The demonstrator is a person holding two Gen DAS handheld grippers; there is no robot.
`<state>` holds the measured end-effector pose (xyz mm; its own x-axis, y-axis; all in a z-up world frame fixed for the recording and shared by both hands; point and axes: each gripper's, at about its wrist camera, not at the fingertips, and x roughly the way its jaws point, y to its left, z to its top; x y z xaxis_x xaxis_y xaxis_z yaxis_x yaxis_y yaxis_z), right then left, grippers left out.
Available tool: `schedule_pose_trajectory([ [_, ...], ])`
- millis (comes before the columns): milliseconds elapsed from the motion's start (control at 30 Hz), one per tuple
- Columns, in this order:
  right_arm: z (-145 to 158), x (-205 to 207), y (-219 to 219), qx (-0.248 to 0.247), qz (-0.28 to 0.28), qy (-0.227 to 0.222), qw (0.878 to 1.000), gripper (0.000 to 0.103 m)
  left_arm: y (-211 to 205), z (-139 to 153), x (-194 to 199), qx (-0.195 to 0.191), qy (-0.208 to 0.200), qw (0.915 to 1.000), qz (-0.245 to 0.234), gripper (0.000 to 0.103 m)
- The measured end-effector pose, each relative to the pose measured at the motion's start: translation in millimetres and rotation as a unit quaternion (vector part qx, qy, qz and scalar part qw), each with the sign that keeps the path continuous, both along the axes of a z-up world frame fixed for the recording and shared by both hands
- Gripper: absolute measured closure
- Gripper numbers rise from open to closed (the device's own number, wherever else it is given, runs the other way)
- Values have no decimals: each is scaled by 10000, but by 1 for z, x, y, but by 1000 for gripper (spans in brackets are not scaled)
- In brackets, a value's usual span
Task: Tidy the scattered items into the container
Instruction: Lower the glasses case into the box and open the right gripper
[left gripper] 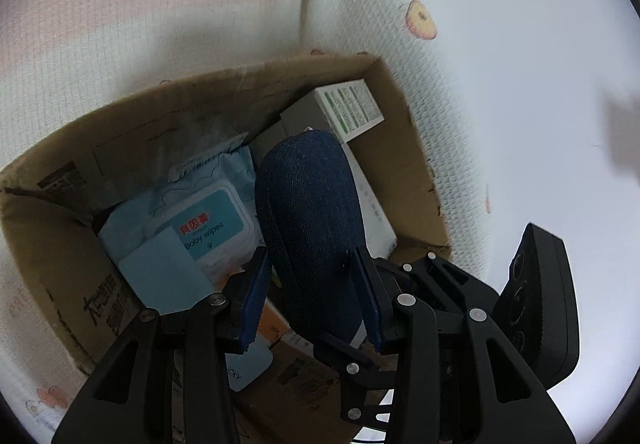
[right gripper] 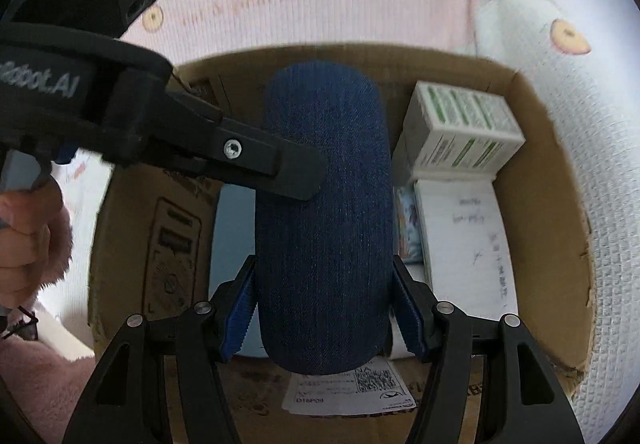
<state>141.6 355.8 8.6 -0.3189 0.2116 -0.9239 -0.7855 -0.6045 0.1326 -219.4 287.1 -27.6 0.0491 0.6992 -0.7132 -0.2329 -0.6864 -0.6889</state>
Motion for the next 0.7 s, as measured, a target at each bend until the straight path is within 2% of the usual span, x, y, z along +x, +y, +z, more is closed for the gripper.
schedule_pose_trajectory([
  [267,-14,1,6,-513,32,-144,9986,43,6,-16,-4,-252,-547,9982,-72,57],
  [467,-28,-4,12,-945,35,-296,9951,43,11,-27,-9,-644,-829,9944,-108,58],
  [533,-26,-5,13,-869,49,-474,9951,43,10,-27,-8,-676,-798,9945,-106,58],
  [600,-24,-6,12,-869,77,-462,9951,43,7,-24,-6,-740,-699,9948,-84,58],
  [700,-29,-6,14,-1307,106,-248,9911,43,6,-21,-5,-960,-512,9940,-141,58],
])
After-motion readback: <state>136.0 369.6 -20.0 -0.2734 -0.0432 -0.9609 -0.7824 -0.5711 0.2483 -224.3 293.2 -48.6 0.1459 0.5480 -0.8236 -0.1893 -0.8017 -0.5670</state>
